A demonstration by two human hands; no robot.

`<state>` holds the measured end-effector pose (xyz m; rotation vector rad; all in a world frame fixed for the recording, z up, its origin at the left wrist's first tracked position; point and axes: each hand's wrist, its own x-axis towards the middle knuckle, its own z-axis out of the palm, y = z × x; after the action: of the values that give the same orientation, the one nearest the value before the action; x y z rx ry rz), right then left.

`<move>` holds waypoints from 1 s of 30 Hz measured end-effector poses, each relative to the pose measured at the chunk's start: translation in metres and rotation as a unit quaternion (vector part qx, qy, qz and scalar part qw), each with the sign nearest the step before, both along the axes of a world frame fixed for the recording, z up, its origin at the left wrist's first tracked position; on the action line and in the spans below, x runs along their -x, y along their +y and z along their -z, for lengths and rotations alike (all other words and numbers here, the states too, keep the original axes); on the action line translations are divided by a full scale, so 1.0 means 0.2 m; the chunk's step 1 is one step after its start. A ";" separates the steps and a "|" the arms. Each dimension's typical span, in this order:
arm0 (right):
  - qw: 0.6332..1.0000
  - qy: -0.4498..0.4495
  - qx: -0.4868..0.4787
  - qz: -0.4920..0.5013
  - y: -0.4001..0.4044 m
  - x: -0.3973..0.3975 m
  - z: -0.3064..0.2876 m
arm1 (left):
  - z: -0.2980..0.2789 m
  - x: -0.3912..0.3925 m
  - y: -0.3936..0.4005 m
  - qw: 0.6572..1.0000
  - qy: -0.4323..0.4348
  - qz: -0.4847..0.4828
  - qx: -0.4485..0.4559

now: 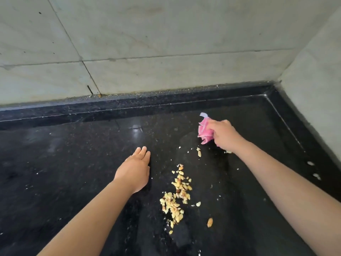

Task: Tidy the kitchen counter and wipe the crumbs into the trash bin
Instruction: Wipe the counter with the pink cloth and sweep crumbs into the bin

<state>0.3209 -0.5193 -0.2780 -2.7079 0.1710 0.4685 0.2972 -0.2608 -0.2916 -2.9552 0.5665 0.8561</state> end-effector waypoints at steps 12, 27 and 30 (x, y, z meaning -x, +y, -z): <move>0.971 -0.061 -0.194 -0.123 0.11 0.35 -0.15 | -0.05 -0.03 -0.05 0.999 -0.010 -0.048 -0.006; 0.986 -0.009 0.028 -0.167 0.32 0.13 -0.01 | -0.07 -0.09 -0.05 0.997 0.046 -0.029 -0.046; 0.978 0.009 -0.098 -0.182 0.30 0.28 -0.08 | -0.09 -0.11 -0.05 0.996 0.058 -0.031 -0.064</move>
<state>0.2656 -0.4590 -0.2622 -2.5424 -0.3566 0.5789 0.3190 -0.2716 -0.2742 -2.8343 0.4084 1.0344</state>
